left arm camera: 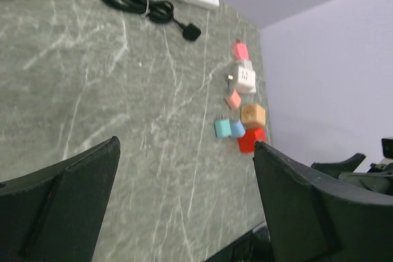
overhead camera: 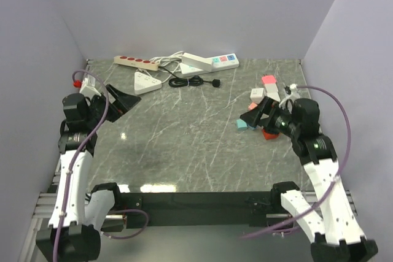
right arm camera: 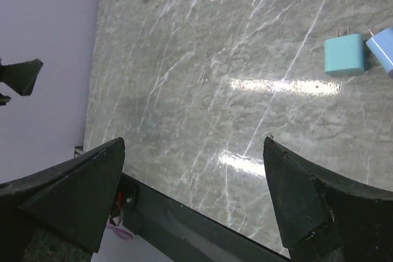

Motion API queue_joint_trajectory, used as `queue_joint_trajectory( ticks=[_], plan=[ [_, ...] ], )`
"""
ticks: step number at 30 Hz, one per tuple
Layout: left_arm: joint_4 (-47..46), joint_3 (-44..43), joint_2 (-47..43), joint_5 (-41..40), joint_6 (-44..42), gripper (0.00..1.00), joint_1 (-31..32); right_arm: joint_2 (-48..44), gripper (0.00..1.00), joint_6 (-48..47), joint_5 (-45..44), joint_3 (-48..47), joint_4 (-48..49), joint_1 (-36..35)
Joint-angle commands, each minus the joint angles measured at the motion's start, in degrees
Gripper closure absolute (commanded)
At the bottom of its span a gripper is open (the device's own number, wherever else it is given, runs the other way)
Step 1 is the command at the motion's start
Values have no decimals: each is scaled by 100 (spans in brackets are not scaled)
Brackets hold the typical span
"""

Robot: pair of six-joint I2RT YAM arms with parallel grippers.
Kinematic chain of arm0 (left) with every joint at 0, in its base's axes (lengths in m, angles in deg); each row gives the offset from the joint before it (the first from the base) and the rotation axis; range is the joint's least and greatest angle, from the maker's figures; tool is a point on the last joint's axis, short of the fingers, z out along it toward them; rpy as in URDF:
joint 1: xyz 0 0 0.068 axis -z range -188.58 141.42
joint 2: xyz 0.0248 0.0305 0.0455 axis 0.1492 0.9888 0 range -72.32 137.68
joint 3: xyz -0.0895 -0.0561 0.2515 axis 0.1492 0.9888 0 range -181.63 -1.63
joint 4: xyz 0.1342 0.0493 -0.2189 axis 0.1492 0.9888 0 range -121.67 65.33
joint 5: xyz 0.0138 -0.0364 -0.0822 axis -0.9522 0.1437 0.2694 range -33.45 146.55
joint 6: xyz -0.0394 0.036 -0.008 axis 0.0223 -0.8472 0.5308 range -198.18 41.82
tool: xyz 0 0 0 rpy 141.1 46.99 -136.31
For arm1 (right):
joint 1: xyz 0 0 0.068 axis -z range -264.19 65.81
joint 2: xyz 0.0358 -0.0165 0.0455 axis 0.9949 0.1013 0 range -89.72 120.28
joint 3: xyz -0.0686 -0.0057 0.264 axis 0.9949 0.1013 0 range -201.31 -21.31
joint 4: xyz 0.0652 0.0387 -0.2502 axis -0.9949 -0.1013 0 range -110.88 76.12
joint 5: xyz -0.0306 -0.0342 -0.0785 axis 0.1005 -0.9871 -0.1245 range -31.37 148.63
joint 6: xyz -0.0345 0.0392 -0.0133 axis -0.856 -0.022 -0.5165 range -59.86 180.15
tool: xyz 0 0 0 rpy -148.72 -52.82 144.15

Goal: Pull the plug off the socket

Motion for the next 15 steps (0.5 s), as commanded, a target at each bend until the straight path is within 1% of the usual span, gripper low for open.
queue_joint_trajectory(
  ticks=[1, 3, 8, 9, 12, 15],
  plan=[
    [595, 93, -383, 364, -432, 5, 21, -773, 0, 207, -66, 203, -107, -27],
    [833, 127, -419, 486, -556, 5, 38, -1238, 0, 251, -215, 335, -327, -36],
    [904, 154, -603, 689, -653, 5, 47, -2109, 0, 383, -444, 476, -880, -27],
    [843, 154, -612, 733, -644, 5, 47, -2302, 0, 426, -714, 459, -1003, -27],
    [790, 84, -612, 847, -661, 5, 47, -2471, 0, 340, -945, 389, -1329, -18],
    [798, -21, -560, 909, -714, 5, 47, -2419, 0, 286, -1112, 292, -1523, -36]
  ],
)
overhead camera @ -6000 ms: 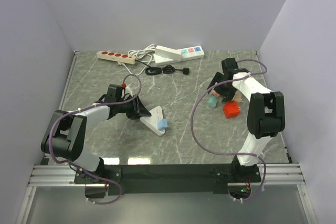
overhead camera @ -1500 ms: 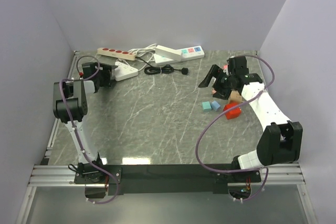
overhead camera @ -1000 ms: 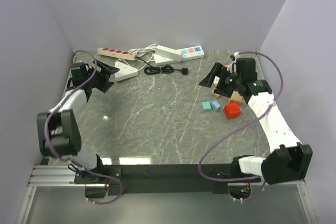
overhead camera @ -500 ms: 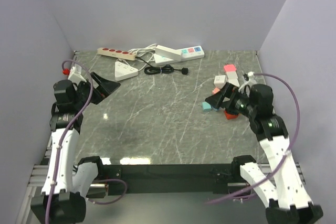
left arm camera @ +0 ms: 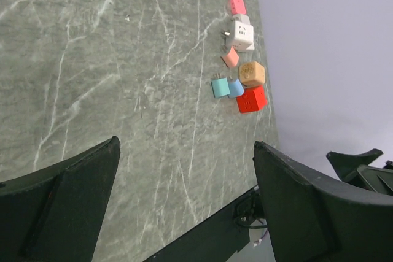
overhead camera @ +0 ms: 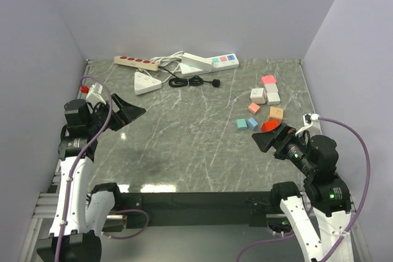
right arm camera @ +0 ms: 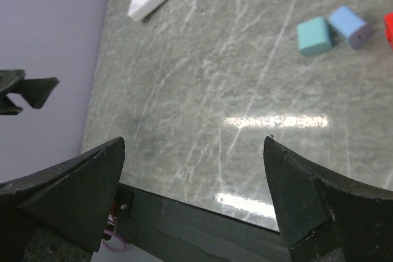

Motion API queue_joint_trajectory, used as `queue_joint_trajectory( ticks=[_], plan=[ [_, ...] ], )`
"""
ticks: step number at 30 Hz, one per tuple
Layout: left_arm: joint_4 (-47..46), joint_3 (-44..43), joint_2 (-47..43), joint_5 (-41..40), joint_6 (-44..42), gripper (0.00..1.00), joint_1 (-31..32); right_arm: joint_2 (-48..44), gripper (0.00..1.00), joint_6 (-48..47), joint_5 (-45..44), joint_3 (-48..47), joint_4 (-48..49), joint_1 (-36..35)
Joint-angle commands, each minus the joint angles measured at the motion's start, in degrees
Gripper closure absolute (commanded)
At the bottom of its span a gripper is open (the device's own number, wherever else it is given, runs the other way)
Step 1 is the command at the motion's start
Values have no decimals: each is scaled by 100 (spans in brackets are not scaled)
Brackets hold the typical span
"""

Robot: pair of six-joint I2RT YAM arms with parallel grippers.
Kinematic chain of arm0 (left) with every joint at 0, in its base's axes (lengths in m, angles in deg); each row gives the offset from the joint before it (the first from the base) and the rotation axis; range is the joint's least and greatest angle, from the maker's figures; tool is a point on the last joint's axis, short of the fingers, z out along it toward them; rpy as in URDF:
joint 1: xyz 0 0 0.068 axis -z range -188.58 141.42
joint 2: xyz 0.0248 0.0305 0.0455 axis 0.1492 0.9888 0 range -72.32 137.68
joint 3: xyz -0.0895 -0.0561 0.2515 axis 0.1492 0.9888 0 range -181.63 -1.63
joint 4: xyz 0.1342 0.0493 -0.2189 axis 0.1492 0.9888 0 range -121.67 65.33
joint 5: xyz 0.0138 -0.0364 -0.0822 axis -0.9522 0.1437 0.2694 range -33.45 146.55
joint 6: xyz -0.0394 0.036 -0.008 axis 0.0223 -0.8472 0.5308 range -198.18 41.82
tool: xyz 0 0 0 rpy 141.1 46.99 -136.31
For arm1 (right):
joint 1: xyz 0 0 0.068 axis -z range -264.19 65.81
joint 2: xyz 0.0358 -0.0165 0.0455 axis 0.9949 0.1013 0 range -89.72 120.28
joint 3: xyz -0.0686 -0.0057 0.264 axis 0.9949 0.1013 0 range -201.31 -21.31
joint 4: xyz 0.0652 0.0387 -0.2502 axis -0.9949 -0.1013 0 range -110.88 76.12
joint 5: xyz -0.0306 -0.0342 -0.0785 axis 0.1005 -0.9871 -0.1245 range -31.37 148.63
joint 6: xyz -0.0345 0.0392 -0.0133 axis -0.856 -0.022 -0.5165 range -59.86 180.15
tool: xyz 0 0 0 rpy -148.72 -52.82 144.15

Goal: Pull the plug off the socket

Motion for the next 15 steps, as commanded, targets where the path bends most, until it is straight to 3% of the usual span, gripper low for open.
queue_joint_trajectory(
  ticks=[1, 15],
  plan=[
    [-93, -205, -20, 325, -203, 5, 12, 88, 0, -74, -350, -139, -364, -27],
    [-330, -276, 60, 685, -396, 4, 83, 203, 0, -189, -1016, -306, -75, -27]
  ],
)
